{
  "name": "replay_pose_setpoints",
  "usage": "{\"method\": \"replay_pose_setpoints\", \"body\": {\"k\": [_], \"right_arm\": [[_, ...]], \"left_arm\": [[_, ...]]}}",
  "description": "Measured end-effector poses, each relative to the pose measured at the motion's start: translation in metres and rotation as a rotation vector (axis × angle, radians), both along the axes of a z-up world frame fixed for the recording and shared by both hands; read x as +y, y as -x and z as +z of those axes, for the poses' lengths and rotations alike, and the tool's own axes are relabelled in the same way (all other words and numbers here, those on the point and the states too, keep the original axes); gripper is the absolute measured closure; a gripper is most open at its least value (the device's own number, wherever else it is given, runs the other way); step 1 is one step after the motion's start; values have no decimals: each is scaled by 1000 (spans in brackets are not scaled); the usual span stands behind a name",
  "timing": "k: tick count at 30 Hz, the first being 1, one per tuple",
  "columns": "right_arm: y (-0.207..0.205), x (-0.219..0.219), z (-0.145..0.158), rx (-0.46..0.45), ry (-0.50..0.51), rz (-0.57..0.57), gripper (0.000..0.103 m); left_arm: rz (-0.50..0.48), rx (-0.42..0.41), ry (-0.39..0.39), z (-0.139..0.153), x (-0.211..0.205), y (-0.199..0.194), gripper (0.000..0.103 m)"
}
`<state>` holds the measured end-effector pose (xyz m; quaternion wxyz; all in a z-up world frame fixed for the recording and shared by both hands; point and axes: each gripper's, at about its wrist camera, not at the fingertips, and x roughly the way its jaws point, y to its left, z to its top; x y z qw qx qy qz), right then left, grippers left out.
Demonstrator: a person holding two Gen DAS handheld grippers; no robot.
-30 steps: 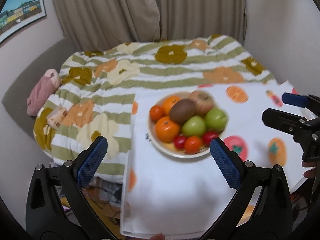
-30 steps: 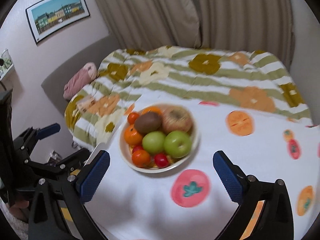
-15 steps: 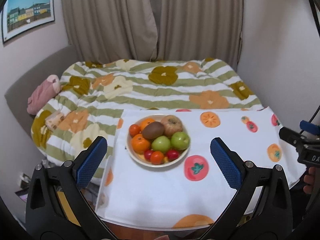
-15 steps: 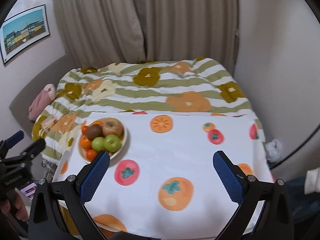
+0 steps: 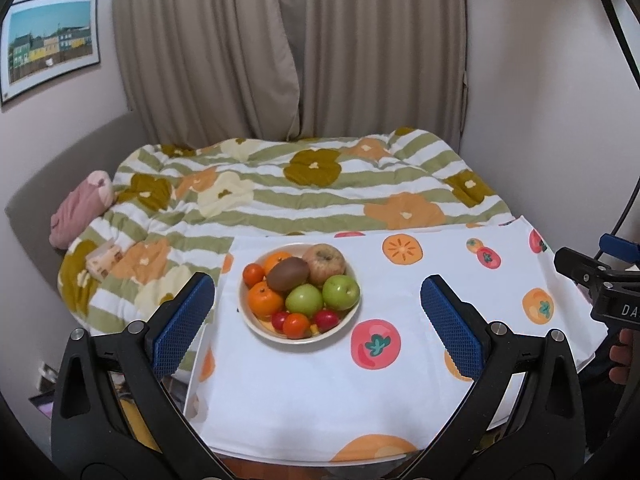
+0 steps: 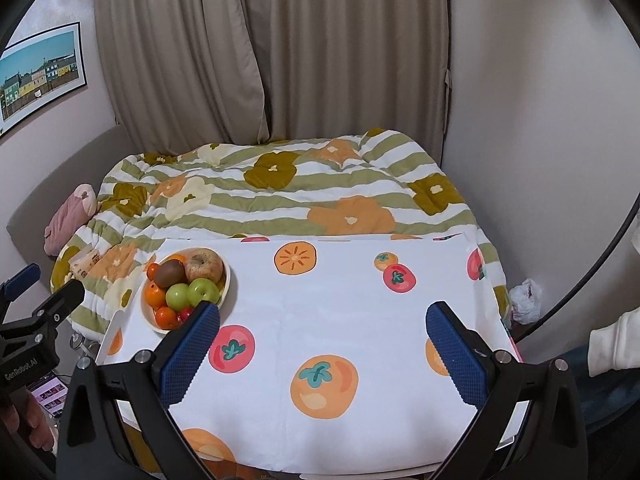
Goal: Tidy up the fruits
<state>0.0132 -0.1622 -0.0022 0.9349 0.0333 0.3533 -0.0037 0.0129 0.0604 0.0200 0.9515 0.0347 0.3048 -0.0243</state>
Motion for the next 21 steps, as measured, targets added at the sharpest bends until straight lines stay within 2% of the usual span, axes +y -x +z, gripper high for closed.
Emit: {"method": "replay_pose_setpoints", "body": {"k": [21], "right_arm": [[0, 0, 0, 0, 2, 0, 0]], "left_arm": [[23, -11, -6, 4, 3, -8, 0]]}}
